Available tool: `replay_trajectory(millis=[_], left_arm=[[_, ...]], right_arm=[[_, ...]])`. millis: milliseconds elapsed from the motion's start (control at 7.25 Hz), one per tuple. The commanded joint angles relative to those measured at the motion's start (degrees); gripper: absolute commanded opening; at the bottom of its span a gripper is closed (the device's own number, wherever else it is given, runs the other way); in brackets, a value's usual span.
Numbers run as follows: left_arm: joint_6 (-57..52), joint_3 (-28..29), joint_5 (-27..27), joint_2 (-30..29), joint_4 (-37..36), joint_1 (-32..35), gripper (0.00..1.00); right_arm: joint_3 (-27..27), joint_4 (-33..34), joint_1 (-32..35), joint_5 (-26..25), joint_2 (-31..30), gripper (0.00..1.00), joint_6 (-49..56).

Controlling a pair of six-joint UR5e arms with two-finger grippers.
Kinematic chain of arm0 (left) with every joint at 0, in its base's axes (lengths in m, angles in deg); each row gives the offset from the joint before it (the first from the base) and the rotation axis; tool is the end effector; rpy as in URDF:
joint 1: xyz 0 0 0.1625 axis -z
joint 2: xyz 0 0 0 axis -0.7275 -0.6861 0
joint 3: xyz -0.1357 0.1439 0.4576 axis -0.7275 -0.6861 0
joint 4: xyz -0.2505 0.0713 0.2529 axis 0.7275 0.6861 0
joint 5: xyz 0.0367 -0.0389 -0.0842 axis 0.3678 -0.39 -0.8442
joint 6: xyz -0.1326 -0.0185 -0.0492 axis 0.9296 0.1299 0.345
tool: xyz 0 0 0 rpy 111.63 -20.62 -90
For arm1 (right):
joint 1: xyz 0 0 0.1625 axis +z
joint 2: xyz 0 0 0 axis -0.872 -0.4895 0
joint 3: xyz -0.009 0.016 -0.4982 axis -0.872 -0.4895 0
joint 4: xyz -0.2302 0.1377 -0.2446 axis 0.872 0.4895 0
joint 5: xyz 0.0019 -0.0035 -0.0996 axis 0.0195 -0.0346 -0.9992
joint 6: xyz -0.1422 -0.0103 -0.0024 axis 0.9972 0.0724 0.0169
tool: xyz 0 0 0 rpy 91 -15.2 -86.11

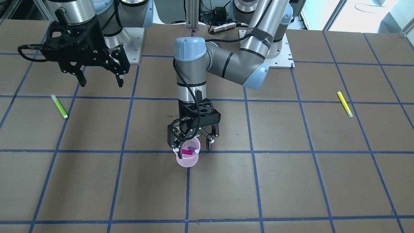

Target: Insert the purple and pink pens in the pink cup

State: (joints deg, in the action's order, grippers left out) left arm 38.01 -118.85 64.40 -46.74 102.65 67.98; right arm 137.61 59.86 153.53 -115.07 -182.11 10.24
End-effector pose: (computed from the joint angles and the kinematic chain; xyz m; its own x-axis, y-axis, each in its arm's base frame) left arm -0.3547 -0.5386 0.3726 -0.9291 -0.2963 0.2213 -0.3698 0.7444 -0.5561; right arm 0.1547 -0.4209 0.5298 -0.9999 -0.0003 -0.0124 0.0023 0.9779 -0.2089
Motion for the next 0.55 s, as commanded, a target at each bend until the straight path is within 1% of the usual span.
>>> replay_trajectory(millis=[0, 138, 414], left_arm=[[-2.0, 1.5, -11.5, 2.2, 8.2, -6.9, 1.0], [-6.0, 2.8, -14.4, 4.2, 16.2, -10.0, 1.0], [-17.9, 6.1, -15.0, 7.5, 31.4, -14.7, 1.0]], right_arm=[[0.0, 0.0, 0.1, 0.2, 0.0, 1.0, 0.0], [0.0, 0.0, 0.1, 0.1, 0.0, 1.0, 0.0], [0.0, -0.5, -0.2, -0.4, 0.0, 1.0, 0.5]])
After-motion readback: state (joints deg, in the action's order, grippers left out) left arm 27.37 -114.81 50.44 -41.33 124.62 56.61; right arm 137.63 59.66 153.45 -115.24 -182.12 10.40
